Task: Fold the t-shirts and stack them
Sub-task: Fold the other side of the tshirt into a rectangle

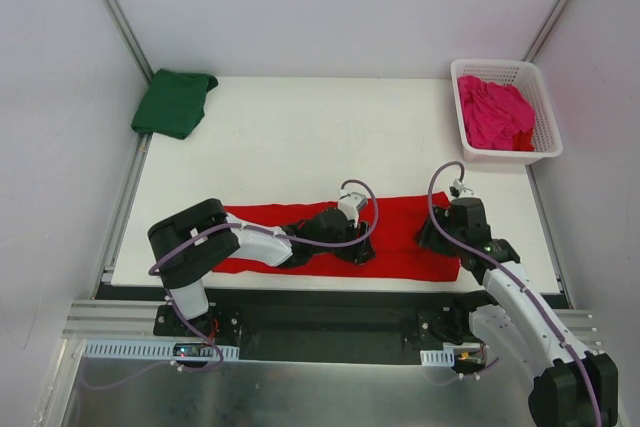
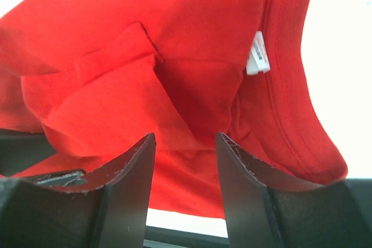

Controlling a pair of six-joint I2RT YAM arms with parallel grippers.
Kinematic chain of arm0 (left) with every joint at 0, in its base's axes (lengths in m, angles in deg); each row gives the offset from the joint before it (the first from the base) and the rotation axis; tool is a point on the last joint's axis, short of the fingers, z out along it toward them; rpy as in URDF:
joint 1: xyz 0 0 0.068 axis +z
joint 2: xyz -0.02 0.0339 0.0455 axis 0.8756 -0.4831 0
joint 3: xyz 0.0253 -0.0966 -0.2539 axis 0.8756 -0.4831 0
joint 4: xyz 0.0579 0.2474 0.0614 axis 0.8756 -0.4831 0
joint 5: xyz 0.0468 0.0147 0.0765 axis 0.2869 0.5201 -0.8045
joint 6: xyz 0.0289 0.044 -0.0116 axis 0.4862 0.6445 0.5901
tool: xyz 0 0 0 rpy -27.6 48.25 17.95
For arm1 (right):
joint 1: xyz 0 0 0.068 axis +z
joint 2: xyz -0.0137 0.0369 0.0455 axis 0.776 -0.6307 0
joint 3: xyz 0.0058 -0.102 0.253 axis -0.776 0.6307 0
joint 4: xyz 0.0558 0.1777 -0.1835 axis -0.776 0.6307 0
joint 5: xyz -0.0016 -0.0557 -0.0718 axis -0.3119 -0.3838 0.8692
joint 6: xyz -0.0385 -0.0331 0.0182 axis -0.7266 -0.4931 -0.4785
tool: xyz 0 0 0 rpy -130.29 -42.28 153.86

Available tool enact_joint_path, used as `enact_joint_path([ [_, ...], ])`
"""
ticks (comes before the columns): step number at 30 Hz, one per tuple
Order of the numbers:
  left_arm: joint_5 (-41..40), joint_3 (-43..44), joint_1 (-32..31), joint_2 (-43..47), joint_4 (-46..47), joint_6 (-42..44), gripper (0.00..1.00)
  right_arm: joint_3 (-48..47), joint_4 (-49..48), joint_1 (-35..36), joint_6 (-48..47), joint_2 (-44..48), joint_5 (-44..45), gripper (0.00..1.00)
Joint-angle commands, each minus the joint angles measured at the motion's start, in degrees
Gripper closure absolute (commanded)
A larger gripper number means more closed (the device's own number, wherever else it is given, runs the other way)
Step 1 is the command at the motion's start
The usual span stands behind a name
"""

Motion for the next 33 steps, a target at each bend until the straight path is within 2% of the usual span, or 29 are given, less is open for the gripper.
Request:
enact_joint_path([
  [1,-0.1,1.8,-0.5,-0.6,2.1,0.5,0.51,1.1,1.1,0.4,1.2,2.0,-0.7,0.51],
  [11,-0.1,1.9,-0.5,-0.7,2.0,0.5,0.52,1.9,-0.5,1.1,1.8,1.0,-0.7,0.52],
  [14,-0.2,1.8,-0.5,-0.8,2.0,0.5,0.57,2.0,-0.6,1.1,1.8,0.9,-0.7,0.53],
  [22,-0.3,2.0,-0.5,-0.9,1.8,0.6,0.58,1.8,-1.0,1.3,1.9,0.3,-0.4,0.56],
  [29,-0.8,2.0,-0.5,-0.8,1.2,0.9,0.64,1.4,-1.8,1.6,2.1,-1.0,-0.6,0.73],
  [33,-1.0,2.1,-0.6,-0.8,0.8,0.9,0.72,1.2,-1.8,1.7,2.1,-1.1,-0.4,0.76],
])
